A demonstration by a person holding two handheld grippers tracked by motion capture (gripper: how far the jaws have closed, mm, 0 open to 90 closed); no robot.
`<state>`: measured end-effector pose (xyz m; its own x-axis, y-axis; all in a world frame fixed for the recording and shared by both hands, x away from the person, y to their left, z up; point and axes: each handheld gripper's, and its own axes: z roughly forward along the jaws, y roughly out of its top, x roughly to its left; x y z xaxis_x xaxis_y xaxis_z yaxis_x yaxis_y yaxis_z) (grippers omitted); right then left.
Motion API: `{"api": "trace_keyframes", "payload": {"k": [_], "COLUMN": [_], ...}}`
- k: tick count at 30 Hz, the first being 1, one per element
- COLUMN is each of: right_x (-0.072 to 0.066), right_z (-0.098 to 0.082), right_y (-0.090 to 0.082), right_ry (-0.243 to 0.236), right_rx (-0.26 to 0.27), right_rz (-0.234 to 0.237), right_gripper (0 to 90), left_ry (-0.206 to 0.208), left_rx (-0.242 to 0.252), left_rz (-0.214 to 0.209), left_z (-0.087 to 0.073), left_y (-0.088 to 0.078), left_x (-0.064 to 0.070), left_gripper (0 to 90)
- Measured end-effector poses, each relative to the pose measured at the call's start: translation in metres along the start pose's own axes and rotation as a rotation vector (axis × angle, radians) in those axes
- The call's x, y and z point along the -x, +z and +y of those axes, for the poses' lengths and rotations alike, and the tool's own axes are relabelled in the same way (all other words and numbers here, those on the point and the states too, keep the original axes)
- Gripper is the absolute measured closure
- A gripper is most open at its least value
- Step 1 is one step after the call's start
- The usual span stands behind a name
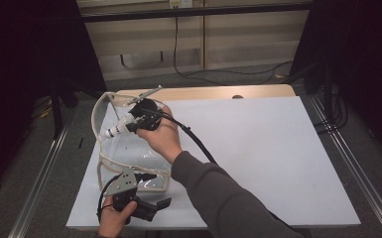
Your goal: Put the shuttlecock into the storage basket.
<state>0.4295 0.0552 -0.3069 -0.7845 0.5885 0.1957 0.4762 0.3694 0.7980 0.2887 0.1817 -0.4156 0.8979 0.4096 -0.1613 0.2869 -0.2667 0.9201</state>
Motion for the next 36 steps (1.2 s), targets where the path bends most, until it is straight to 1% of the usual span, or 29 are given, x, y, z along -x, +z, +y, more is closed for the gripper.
{"api": "trace_keyframes", "payload": {"k": [3, 14, 18, 26, 30, 32, 34, 36], "right_x": [-0.001, -0.001, -0.003, -0.008, -0.007, -0.007, -0.007, -0.006], "right_z": [-0.001, -0.002, -0.002, -0.001, -0.002, -0.003, -0.004, -0.005], "right_y": [0.002, 0.006, 0.006, 0.006, 0.008, 0.009, 0.011, 0.013], "right_ry": [-0.005, -0.002, -0.004, -0.005, -0.005, 0.004, -0.011, -0.005], "right_rx": [-0.001, 0.001, 0.005, 0.019, 0.018, 0.018, 0.010, 0.008], "right_rz": [-0.001, -0.006, -0.011, -0.007, -0.017, -0.015, -0.028, -0.029], "right_gripper": [87.3, 87.3, 87.3, 87.3, 87.3, 87.3, 87.3, 87.4], "left_ry": [0.000, 0.000, 0.001, 0.000, 0.000, 0.000, 0.000, -0.001], "left_rx": [0.000, 0.002, 0.002, 0.002, 0.002, 0.002, 0.003, 0.004], "left_rz": [0.001, 0.000, 0.000, 0.001, 0.001, 0.005, 0.000, -0.001], "left_z": [0.000, 0.000, 0.000, 0.000, 0.000, 0.000, 0.000, 0.000], "left_y": [0.000, 0.000, 0.000, 0.000, 0.000, 0.000, 0.000, 0.000], "left_x": [0.000, 0.000, 0.000, 0.000, 0.000, 0.001, 0.000, 0.000], "left_gripper": [2.8, 2.8, 2.7, 2.5, 2.5, 2.5, 2.5, 2.5]}}
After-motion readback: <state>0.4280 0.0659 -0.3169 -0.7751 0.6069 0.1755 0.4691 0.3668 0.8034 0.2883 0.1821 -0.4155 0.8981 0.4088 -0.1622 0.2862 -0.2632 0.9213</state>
